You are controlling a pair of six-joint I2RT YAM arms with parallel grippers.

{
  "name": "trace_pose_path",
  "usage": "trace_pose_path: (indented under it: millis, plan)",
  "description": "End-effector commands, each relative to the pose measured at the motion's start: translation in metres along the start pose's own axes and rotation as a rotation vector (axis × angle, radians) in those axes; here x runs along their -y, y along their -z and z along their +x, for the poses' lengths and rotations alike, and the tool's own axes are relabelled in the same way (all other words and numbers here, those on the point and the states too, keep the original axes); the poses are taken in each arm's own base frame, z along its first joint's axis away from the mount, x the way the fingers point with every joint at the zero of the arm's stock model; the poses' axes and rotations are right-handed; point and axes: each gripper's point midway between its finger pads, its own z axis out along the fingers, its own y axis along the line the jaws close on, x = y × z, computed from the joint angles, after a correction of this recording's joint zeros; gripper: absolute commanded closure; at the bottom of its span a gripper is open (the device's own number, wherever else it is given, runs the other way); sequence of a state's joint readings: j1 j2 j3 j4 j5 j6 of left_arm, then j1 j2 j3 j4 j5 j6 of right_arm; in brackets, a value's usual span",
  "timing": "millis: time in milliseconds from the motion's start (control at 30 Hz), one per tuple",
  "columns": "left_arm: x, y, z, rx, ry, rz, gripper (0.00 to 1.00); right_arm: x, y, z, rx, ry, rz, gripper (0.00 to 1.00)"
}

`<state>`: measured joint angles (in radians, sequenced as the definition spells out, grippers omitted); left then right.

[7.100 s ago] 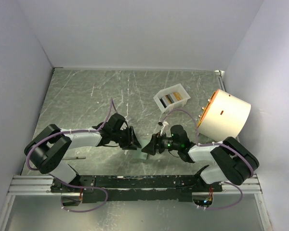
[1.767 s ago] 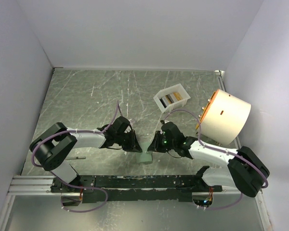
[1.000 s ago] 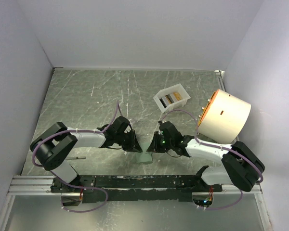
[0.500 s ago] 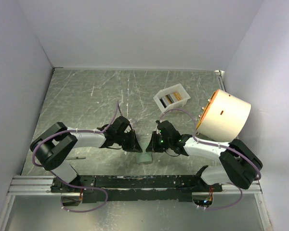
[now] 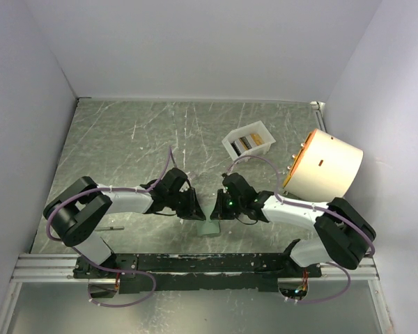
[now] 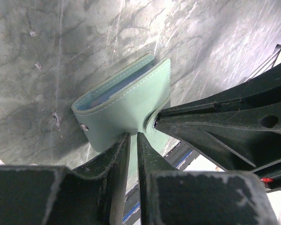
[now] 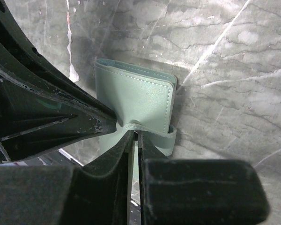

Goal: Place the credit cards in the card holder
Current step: Close the card holder at the center of the board.

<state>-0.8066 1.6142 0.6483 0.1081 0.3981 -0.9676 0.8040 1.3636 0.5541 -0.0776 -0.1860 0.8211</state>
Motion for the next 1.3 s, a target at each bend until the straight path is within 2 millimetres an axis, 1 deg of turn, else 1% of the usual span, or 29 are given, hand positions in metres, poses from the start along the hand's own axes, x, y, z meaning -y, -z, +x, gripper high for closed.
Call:
trace_pose_path:
  millis: [0,67,167,300,400,533,567,600,667,733,833,933,1000,1067,1133,1167,1200,1233,1267]
  plan:
    - [-0.005,-0.005,-0.003,0.004,-0.007,-0.021,0.76,0.015,-0.004,0.018,-0.059,0.043,0.085,0.94]
    - [-0.005,-0.006,-0.001,-0.004,-0.001,-0.008,0.75,0.019,-0.006,0.024,-0.074,0.046,0.109,0.95]
    - [-0.006,-0.008,-0.001,-0.006,0.002,-0.015,0.75,0.035,-0.007,0.031,-0.087,0.048,0.184,0.95]
    - [-0.008,-0.006,-0.001,0.004,0.004,-0.022,0.75,0.050,-0.008,0.041,-0.118,0.076,0.270,0.95]
    - [-0.008,-0.007,0.000,0.000,0.009,-0.021,0.76,0.054,-0.010,0.047,-0.139,0.087,0.301,0.96]
    - [-0.002,-0.001,-0.004,0.019,0.005,-0.011,0.75,0.056,-0.010,0.049,-0.138,0.105,0.341,0.96]
    - [0.001,0.001,-0.006,0.025,0.002,-0.009,0.73,0.054,-0.010,0.048,-0.131,0.108,0.336,0.96]
    - [0.005,0.005,-0.009,0.036,-0.003,-0.008,0.70,0.050,-0.010,0.045,-0.121,0.111,0.327,0.96]
    - [0.013,0.013,-0.018,0.071,-0.021,-0.020,0.65,0.036,-0.008,0.030,-0.080,0.125,0.302,0.96]
    - [0.021,0.026,-0.029,0.120,-0.045,-0.041,0.63,0.017,-0.001,0.006,-0.018,0.148,0.286,0.95]
    - [0.036,0.051,-0.046,0.207,-0.074,-0.068,0.59,-0.014,0.017,-0.031,0.100,0.164,0.246,0.92]
    - [0.055,0.083,-0.058,0.292,-0.107,-0.058,0.51,-0.040,0.046,-0.063,0.229,0.154,0.204,0.85]
    - [0.068,0.106,-0.062,0.340,-0.130,-0.045,0.45,-0.055,0.066,-0.079,0.304,0.150,0.163,0.81]
    - [0.081,0.133,-0.068,0.400,-0.151,-0.035,0.32,-0.070,0.091,-0.093,0.383,0.147,0.116,0.74]
    - [0.093,0.158,-0.072,0.454,-0.179,-0.027,0.20,-0.078,0.112,-0.103,0.441,0.143,0.086,0.66]
    - [0.101,0.173,-0.074,0.485,-0.193,-0.018,0.12,-0.082,0.121,-0.107,0.469,0.145,0.072,0.61]
    - [0.104,0.185,-0.075,0.508,-0.208,-0.015,0.05,-0.084,0.130,-0.111,0.495,0.141,0.062,0.52]
    - [0.108,0.195,-0.075,0.528,-0.224,-0.011,0.02,-0.085,0.139,-0.114,0.519,0.136,0.058,0.43]
    - [0.111,0.206,-0.075,0.550,-0.244,-0.007,0.01,-0.085,0.148,-0.116,0.538,0.132,0.061,0.35]
